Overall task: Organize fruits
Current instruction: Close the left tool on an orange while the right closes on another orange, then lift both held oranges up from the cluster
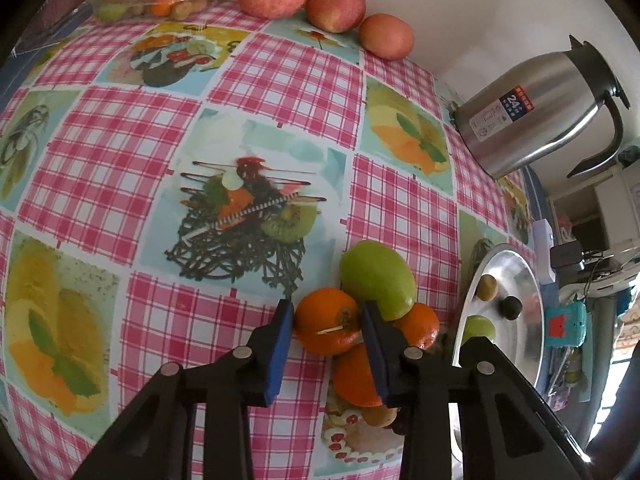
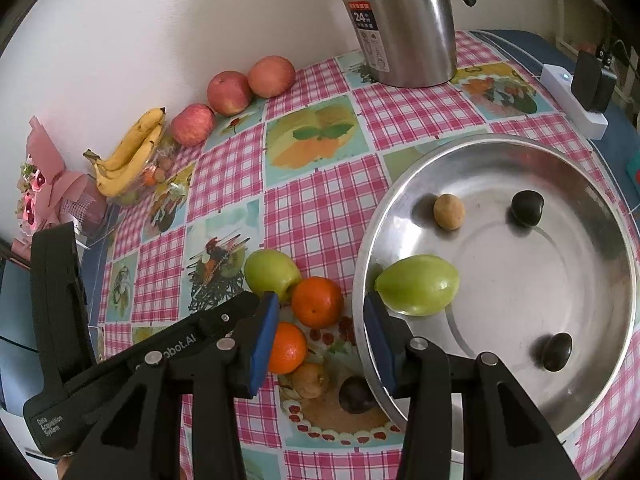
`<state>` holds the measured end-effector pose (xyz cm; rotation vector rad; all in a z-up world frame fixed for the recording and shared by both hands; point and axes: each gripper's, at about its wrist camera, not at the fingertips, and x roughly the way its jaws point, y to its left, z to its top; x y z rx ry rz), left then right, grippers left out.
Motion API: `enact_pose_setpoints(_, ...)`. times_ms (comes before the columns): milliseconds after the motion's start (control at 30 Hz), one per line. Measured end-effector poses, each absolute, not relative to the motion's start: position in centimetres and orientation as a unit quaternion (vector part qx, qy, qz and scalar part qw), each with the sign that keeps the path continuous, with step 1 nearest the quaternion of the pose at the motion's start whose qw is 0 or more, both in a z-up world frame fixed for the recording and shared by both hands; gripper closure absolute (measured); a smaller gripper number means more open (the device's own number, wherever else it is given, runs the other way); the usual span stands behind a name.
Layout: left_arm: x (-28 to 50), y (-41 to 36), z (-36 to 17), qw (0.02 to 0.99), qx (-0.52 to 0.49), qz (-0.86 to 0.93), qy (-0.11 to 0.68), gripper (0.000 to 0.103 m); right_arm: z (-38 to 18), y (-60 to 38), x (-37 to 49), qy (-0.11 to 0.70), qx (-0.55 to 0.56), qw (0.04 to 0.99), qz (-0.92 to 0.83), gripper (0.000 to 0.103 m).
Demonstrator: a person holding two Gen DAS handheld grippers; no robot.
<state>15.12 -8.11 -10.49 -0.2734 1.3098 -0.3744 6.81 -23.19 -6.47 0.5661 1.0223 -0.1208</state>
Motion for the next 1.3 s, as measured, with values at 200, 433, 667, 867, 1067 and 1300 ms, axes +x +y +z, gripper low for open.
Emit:
enact_pose_setpoints(200, 15.0, -7.4, -10.4, 0.770, -0.133, -0.158, 0.604, 0.067, -6.6, -22.9, 6.9, 0.487, 0.263, 0.831, -0.054, 0.058)
enact_pose_setpoints(433, 15.3, -4.8, -9.8, 0.781, -0.152, -0.115, 0.595, 0.067, -6.6, -21.5, 7.7, 0.497, 0.242, 0.833, -0.032, 0.058)
enact_pose_setpoints(667, 15.4, -0.8, -8.8, 0.791, -0.191, -0.071, 0.577, 0.067, -7.1, -19.2, 8.4, 0.514, 0.205, 0.833, -0.010, 0.058)
enact_pose_setpoints(867, 15.3, 0.8, -8.5, 0.793, -0.207, -0.057, 0.571, 0.067, -8.7, -17.9, 8.9, 0.539, 0.177, 0.823, -0.008, 0.058)
enact_pose_setpoints(1067, 15.4, 0.7, -9.5, 0.783, -0.212, -0.041, 0.583, 0.067, -9.5, -17.3, 9.0, 0.549, 0.165, 0.819, -0.004, 0.058)
enact_pose_setpoints(1300, 15.4, 0.6, -9.6, 0.781, -0.216, -0.039, 0.584, 0.067, -9.6, -16.9, 9.0, 0.556, 0.155, 0.816, -0.009, 0.058)
